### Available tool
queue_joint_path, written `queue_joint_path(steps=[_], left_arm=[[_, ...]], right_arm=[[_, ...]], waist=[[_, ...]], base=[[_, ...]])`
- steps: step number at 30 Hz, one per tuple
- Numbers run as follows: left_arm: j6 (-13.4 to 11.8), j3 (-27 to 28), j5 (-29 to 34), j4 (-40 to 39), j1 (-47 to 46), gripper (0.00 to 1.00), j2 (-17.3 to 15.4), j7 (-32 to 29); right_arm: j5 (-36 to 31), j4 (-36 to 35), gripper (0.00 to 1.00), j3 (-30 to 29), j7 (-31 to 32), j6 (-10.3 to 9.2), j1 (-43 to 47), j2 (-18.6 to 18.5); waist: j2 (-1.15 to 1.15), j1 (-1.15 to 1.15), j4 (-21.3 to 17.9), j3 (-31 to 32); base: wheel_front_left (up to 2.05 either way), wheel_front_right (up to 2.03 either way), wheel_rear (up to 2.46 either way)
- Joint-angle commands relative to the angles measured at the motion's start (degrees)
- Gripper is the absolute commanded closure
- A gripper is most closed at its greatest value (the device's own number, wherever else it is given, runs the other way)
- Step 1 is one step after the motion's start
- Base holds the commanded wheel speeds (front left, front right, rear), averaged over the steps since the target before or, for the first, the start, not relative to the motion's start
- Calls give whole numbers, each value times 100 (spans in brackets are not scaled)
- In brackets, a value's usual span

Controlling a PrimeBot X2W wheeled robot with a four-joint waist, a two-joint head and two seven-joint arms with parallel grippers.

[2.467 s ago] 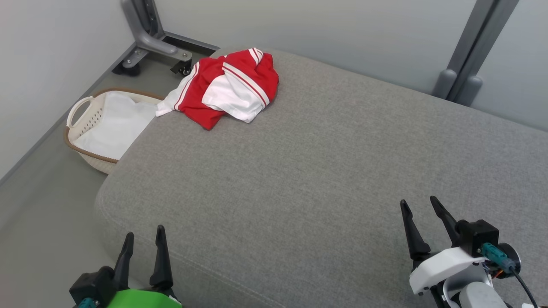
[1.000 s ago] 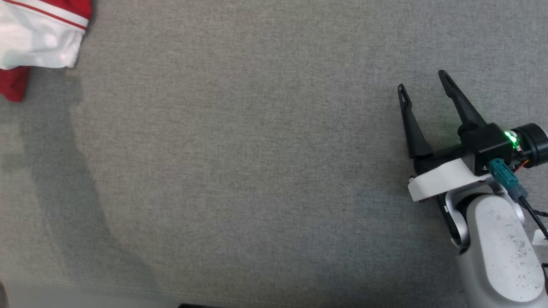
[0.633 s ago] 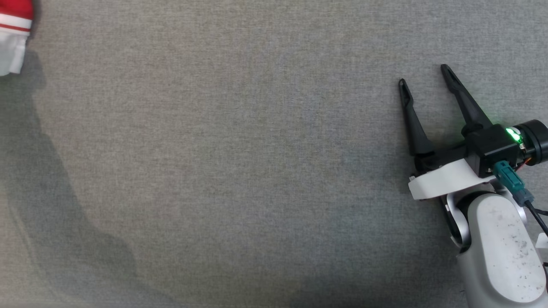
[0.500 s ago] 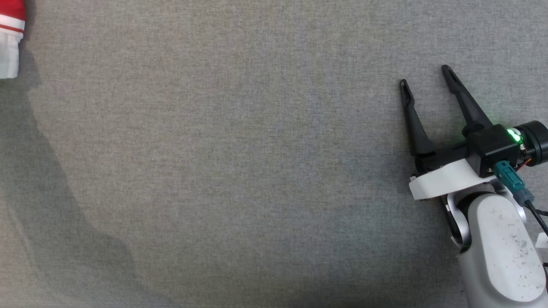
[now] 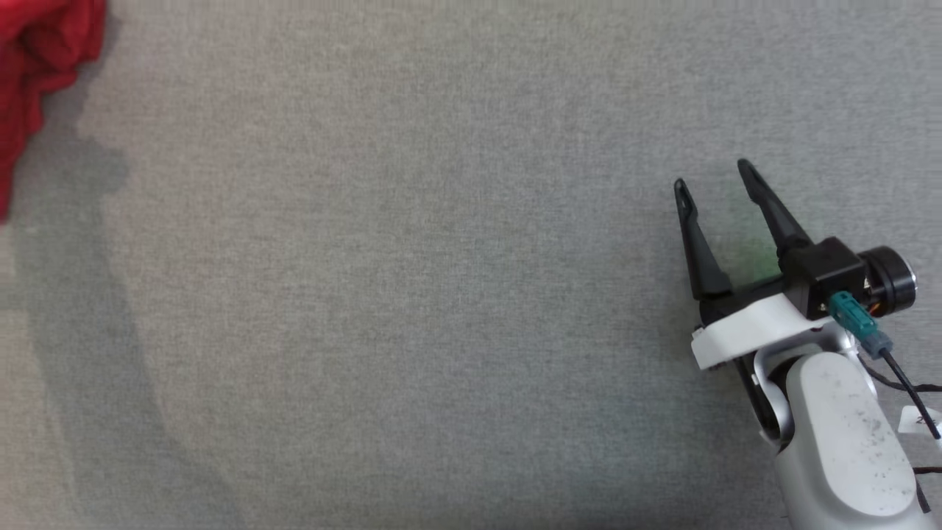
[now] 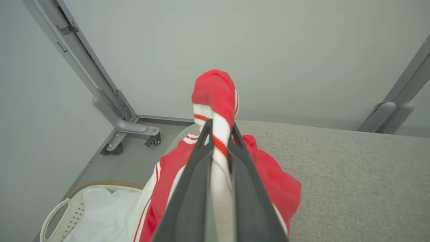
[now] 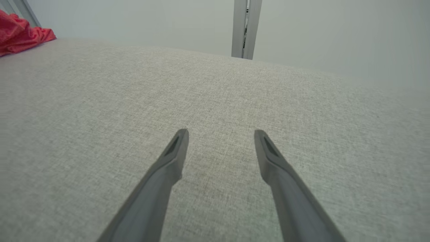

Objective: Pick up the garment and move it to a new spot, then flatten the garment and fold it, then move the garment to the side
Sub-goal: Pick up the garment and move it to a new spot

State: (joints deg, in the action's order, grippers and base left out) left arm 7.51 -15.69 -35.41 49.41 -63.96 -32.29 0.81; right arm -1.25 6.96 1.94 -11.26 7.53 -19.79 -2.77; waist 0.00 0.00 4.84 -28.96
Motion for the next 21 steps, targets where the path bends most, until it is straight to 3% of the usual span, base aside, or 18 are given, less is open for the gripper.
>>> queue_joint_path(steps=[1, 5, 11, 16, 21], left_arm=[[-3, -112, -13, -147, -84, 100, -104, 8], [-3, -416, -18, -624, -182, 100, -160, -76], [-6, -779, 86, -1282, -198, 100, 106, -251], [-153, -1082, 103, -1797, -249, 100, 668, -484], [-459, -1335, 107, -2235, -363, 100, 1357, -675]], right_arm=[[98, 112, 0, -4, -78, -9, 95, -23], [273, 447, 0, 11, -208, -8, 226, -23], [543, 825, 0, 57, -335, -9, 427, -23], [742, 1042, 0, -11, -384, -9, 602, -23], [869, 1087, 0, -125, -394, -8, 681, -24]], waist=[[0, 0, -176, 599], [0, 0, -356, 1131], [0, 0, -725, 1872], [0, 0, -1020, 2315], [0, 0, -1257, 2456]], base=[[0, 0, 0], [0, 0, 0], [0, 0, 0], [0, 0, 0], [0, 0, 0]])
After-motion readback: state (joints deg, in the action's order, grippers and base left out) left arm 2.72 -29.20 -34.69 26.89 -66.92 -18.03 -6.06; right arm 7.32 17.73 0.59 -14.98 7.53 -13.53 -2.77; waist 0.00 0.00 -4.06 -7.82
